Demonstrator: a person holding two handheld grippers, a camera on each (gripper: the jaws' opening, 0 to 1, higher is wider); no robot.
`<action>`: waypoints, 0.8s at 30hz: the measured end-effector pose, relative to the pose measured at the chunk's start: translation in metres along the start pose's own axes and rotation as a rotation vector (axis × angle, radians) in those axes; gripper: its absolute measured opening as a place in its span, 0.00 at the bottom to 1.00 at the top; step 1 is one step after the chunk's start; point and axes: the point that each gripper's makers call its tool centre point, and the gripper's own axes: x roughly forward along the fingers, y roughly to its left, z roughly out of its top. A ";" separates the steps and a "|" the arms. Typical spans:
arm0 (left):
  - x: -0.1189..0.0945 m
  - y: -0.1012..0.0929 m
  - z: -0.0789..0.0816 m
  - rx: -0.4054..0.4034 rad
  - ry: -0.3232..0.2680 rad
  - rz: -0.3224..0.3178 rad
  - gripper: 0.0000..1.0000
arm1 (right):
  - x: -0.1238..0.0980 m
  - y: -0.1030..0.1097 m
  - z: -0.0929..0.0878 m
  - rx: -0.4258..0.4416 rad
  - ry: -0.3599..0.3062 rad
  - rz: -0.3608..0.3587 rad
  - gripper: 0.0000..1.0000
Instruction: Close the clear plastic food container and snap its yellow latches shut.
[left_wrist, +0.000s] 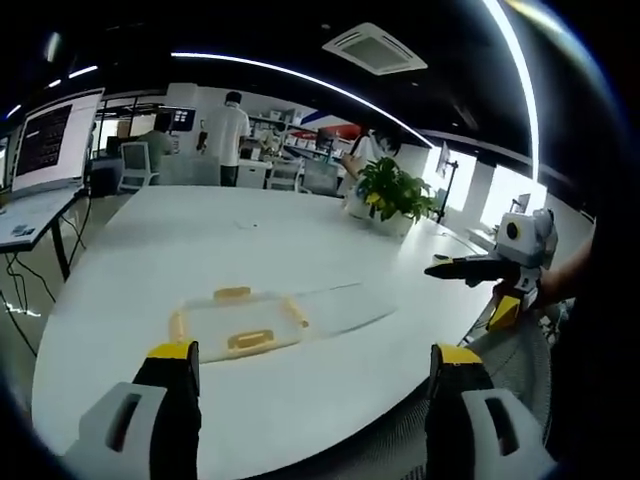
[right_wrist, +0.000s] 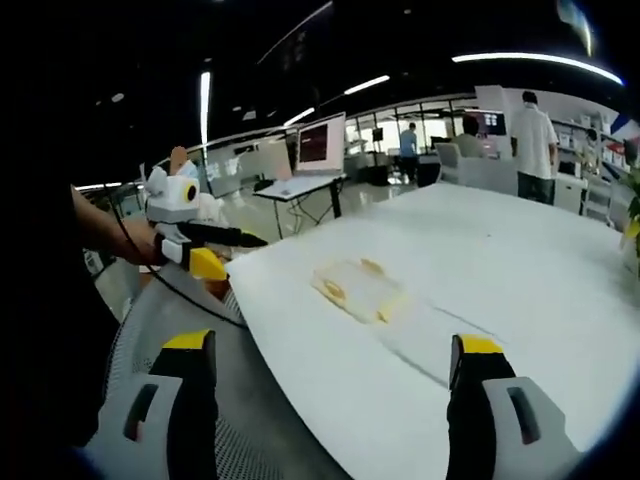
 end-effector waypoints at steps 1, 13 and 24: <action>0.001 0.001 0.000 -0.002 0.004 -0.012 0.93 | 0.002 0.000 0.001 -0.002 0.002 0.000 0.96; 0.005 0.021 0.004 0.042 0.036 -0.068 0.93 | 0.025 0.004 0.016 -0.021 0.004 -0.031 0.95; 0.007 0.042 -0.001 0.095 0.078 -0.099 0.92 | 0.042 0.009 0.013 -0.024 0.032 -0.030 0.94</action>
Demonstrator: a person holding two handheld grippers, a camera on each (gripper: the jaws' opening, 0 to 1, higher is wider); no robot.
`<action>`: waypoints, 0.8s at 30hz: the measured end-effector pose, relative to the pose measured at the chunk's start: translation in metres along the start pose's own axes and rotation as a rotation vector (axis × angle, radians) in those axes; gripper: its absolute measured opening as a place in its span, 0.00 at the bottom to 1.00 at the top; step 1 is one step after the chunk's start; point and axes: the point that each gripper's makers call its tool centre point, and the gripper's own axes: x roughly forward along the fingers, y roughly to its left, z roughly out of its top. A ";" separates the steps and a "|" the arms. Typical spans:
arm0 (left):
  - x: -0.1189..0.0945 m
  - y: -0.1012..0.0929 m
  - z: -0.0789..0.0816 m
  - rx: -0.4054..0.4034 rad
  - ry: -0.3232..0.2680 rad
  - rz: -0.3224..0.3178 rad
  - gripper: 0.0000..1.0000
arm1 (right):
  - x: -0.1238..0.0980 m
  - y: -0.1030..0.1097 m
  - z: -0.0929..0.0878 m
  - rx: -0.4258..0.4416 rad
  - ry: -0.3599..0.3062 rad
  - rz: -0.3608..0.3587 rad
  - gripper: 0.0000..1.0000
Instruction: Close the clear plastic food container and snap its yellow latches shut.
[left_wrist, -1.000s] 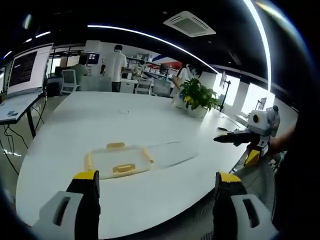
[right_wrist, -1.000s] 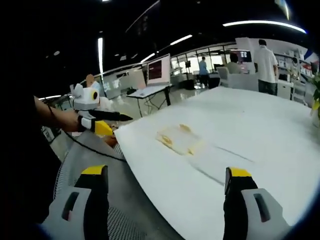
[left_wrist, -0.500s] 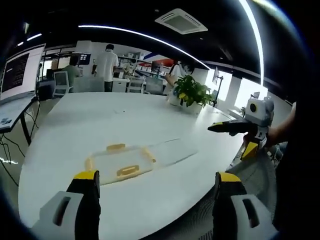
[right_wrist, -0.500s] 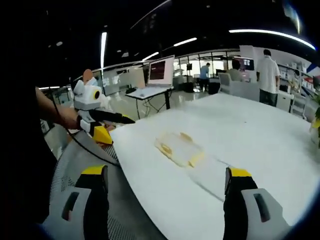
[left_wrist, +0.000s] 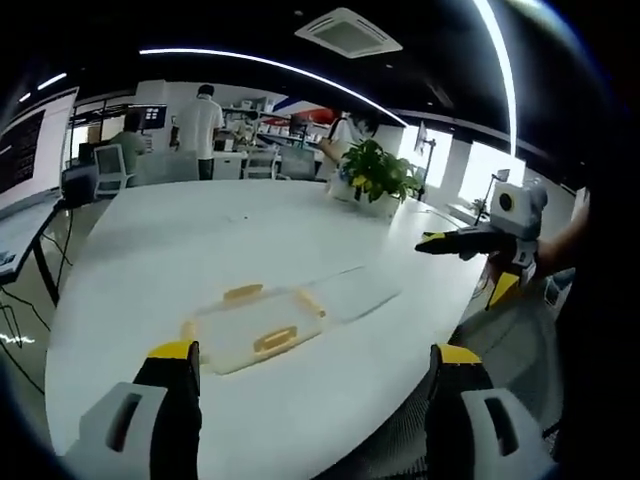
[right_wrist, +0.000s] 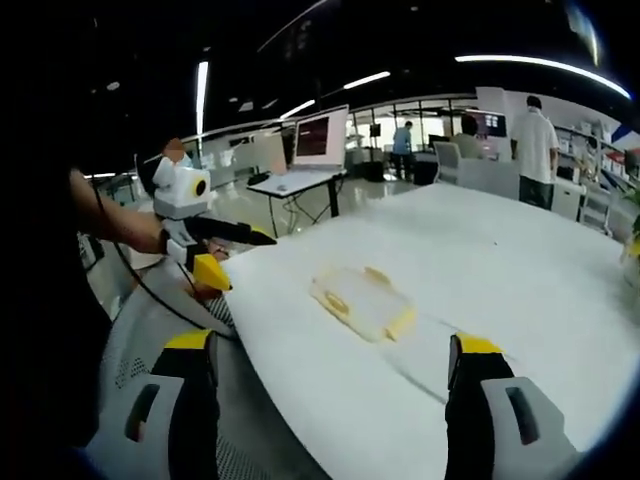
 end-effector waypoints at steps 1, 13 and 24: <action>0.000 0.003 -0.002 0.010 0.007 -0.004 0.92 | 0.002 0.000 0.001 -0.003 0.003 0.001 0.94; 0.004 0.019 -0.006 0.059 0.057 -0.076 0.91 | 0.027 0.000 0.010 -0.038 0.023 -0.004 0.93; 0.007 0.035 -0.014 0.095 0.112 -0.138 0.90 | 0.044 -0.008 0.009 -0.061 0.062 -0.016 0.91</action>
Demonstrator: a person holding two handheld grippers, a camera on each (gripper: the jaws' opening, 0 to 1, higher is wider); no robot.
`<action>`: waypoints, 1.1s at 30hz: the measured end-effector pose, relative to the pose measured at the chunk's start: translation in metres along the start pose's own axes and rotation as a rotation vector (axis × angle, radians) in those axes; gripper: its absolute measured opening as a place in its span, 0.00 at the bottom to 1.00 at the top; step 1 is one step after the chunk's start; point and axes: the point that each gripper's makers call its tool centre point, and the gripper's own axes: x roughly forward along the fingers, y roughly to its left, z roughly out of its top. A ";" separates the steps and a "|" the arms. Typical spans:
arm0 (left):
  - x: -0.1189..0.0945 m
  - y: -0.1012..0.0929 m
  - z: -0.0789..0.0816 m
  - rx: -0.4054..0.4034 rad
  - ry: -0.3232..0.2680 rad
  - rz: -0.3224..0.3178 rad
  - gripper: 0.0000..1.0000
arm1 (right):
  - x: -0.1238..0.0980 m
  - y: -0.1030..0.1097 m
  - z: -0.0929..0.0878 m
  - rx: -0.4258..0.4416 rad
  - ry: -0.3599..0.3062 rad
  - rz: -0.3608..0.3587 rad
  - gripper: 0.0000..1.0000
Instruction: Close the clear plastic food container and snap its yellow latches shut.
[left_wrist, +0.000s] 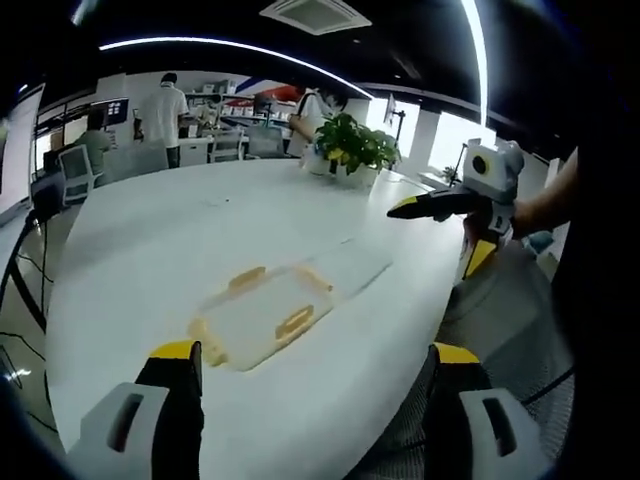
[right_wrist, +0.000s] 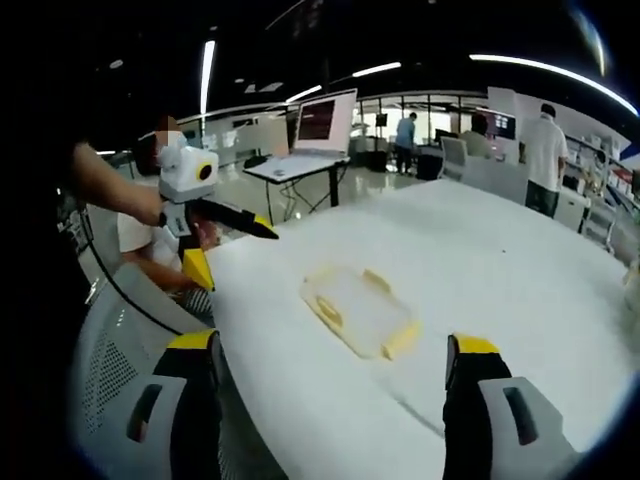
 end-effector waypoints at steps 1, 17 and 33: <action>0.000 0.002 -0.001 0.004 0.005 -0.006 0.90 | 0.001 -0.001 0.001 -0.004 0.002 -0.003 0.91; 0.009 0.027 -0.003 0.059 0.058 -0.061 0.88 | 0.021 -0.028 0.002 -0.035 0.048 -0.010 0.90; 0.018 0.045 -0.003 0.137 0.117 -0.110 0.87 | 0.036 -0.038 0.005 -0.079 0.093 0.009 0.90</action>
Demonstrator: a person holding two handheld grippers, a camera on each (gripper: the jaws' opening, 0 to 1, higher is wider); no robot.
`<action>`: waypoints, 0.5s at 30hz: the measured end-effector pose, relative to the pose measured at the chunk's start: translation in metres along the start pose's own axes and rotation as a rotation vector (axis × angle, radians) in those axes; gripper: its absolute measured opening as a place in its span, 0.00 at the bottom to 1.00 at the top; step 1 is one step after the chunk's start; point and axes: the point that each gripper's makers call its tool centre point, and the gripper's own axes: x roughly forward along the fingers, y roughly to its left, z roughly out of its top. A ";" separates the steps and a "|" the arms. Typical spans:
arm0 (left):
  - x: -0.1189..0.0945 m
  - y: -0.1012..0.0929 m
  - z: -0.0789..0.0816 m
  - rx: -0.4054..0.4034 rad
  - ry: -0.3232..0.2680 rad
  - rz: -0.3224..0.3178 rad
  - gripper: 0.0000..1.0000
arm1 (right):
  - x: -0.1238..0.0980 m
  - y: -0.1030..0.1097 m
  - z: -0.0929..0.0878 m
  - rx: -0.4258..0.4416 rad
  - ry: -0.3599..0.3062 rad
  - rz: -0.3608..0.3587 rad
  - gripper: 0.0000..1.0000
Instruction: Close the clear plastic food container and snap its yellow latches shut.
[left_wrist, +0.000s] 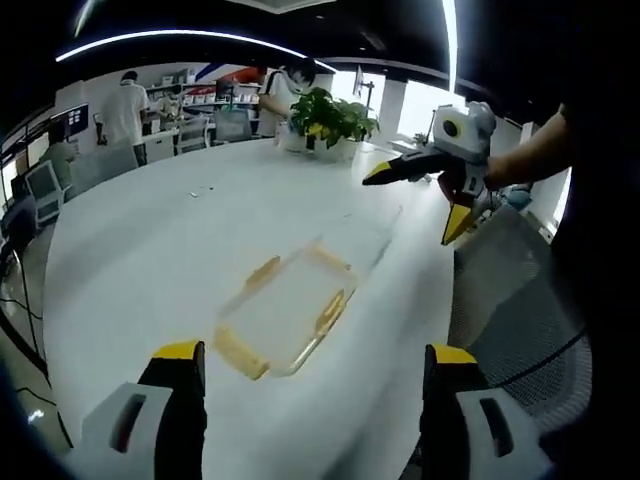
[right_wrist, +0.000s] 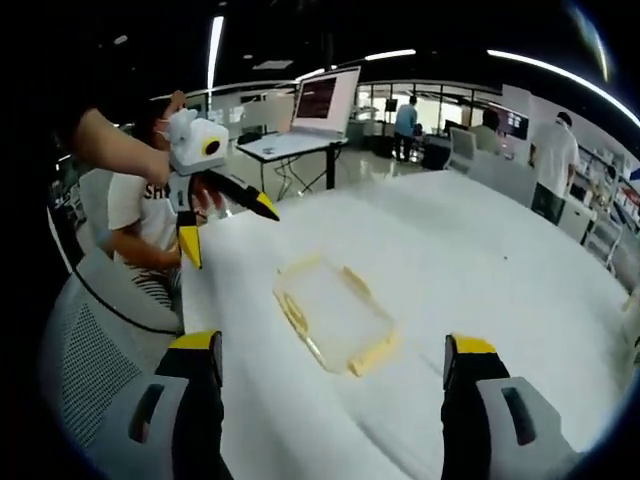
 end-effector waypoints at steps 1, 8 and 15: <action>0.001 0.001 -0.001 0.010 0.008 -0.003 0.87 | 0.001 -0.002 0.000 -0.004 0.008 0.004 0.90; 0.007 0.006 -0.001 0.043 0.034 -0.028 0.88 | 0.008 -0.007 0.000 -0.032 0.029 0.017 0.90; 0.012 0.014 0.003 0.079 0.050 -0.035 0.88 | 0.016 -0.013 -0.006 -0.076 0.056 0.028 0.90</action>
